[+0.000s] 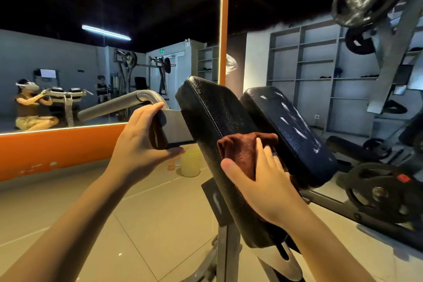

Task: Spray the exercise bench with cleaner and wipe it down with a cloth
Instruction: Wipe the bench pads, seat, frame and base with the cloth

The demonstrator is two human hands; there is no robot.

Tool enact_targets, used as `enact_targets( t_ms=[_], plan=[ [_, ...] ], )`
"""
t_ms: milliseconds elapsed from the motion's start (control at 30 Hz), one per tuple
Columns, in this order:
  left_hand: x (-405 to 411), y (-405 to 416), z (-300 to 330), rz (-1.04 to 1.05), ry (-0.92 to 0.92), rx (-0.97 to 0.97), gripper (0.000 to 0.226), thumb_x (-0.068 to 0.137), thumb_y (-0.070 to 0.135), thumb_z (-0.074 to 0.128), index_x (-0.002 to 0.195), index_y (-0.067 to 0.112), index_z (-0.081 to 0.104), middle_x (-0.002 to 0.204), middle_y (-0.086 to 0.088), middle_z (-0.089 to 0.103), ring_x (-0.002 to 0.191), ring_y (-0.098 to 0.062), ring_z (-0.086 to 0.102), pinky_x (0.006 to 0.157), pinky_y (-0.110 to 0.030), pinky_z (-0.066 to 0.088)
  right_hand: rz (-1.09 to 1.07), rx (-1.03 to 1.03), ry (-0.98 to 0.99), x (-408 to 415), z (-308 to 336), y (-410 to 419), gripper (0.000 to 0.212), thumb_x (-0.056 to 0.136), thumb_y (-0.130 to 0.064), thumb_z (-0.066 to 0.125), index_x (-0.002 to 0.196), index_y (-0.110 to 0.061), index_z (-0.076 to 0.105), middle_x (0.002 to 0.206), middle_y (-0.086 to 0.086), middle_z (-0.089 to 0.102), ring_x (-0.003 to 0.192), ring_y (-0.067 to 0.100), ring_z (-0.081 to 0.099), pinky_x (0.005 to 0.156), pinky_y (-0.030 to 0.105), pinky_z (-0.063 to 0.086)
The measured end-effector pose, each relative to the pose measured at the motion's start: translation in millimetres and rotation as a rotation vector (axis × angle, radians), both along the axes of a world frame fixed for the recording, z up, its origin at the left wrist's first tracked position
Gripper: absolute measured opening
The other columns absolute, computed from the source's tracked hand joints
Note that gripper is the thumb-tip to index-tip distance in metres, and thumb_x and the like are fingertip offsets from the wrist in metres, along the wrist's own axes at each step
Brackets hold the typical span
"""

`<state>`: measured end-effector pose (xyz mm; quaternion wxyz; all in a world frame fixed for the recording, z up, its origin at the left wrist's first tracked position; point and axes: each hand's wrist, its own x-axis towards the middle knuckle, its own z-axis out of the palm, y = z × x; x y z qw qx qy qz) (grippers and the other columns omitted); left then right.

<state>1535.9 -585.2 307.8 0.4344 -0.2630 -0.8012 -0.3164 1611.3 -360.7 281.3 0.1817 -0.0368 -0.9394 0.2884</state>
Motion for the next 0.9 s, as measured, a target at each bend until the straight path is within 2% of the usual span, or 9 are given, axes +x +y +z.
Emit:
enact_targets(
  t_ms=[67,167,300,400,533,633,733,800,900],
  plan=[
    [1,0,-1,0.000,0.012,0.004,0.095,0.063,0.031,0.087,0.143,0.012,0.038,0.142,-0.008,0.043,0.120,-0.005,0.032,0.094,-0.015,0.031,-0.023,0.019,0.011,6,-4,-8,0.102,0.072,-0.082,0.021,0.154,-0.029,-0.012,0.164,-0.005,-0.007,0.151,0.023,-0.007,0.120,0.054,-0.002],
    [1,0,-3,-0.007,0.006,0.008,0.094,0.063,0.033,0.086,0.143,0.013,0.039,0.144,-0.008,0.043,0.121,-0.004,0.031,0.089,-0.007,0.027,0.004,0.014,0.128,11,-7,-15,0.084,0.083,-0.070,0.018,0.155,-0.032,-0.004,0.163,-0.007,0.004,0.151,0.021,-0.001,0.121,0.052,0.002],
    [1,1,0,-0.040,0.000,0.022,0.095,0.060,0.046,0.075,0.142,0.012,0.040,0.142,-0.009,0.045,0.121,-0.005,0.033,0.089,-0.007,0.028,0.051,-0.221,0.125,3,4,-5,0.080,0.078,-0.078,0.016,0.144,-0.036,0.031,0.152,0.000,0.037,0.145,0.031,0.026,0.116,0.060,0.021],
    [3,0,-2,-0.066,0.003,0.035,0.095,0.060,0.047,0.073,0.142,0.012,0.040,0.141,-0.009,0.046,0.122,-0.007,0.036,0.089,-0.009,0.030,0.081,-0.299,0.157,-33,22,12,0.043,0.099,-0.057,0.031,0.131,-0.034,0.047,0.140,0.002,0.050,0.134,0.030,0.041,0.115,0.056,0.025],
    [1,-1,-8,-0.065,0.014,0.023,0.095,0.060,0.049,0.075,0.141,0.013,0.040,0.139,-0.003,0.045,0.120,-0.006,0.038,0.087,-0.014,0.036,0.107,-0.382,0.159,-90,61,14,0.055,0.099,-0.060,0.027,0.144,-0.030,0.040,0.145,0.006,0.046,0.138,0.031,0.037,0.117,0.053,0.018],
    [-2,-2,-8,-0.067,0.029,0.010,0.099,0.061,0.058,0.082,0.141,0.021,0.038,0.134,0.012,0.040,0.119,-0.001,0.037,0.087,-0.014,0.036,0.214,-0.258,0.240,-109,84,-14,0.058,0.101,-0.057,0.024,0.150,-0.027,0.030,0.156,0.007,0.032,0.146,0.032,0.020,0.119,0.057,0.004],
    [-2,-2,-5,-0.079,0.026,0.013,0.095,0.060,0.066,0.068,0.140,0.026,0.036,0.133,0.019,0.039,0.118,0.003,0.039,0.087,-0.013,0.037,0.425,-0.129,0.338,-109,93,-37,0.059,0.102,-0.052,0.029,0.154,-0.026,0.023,0.160,0.002,0.024,0.149,0.028,0.009,0.120,0.055,-0.003],
    [-1,0,-5,-0.092,0.018,0.034,0.092,0.060,0.067,0.066,0.138,0.030,0.035,0.128,0.028,0.039,0.117,0.009,0.041,0.084,-0.009,0.039,0.475,-0.122,0.325,-117,97,-34,0.062,0.099,-0.057,0.032,0.154,-0.027,0.023,0.159,0.000,0.025,0.149,0.028,0.011,0.120,0.054,0.000],
    [3,0,-4,-0.089,-0.001,0.052,0.091,0.058,0.065,0.070,0.135,0.039,0.030,0.125,0.040,0.032,0.116,0.023,0.036,0.076,0.001,0.039,0.435,-0.229,0.296,-134,104,-17,0.059,0.090,-0.068,0.032,0.138,-0.035,0.042,0.147,0.001,0.043,0.143,0.034,0.028,0.117,0.058,0.017]
  ],
)
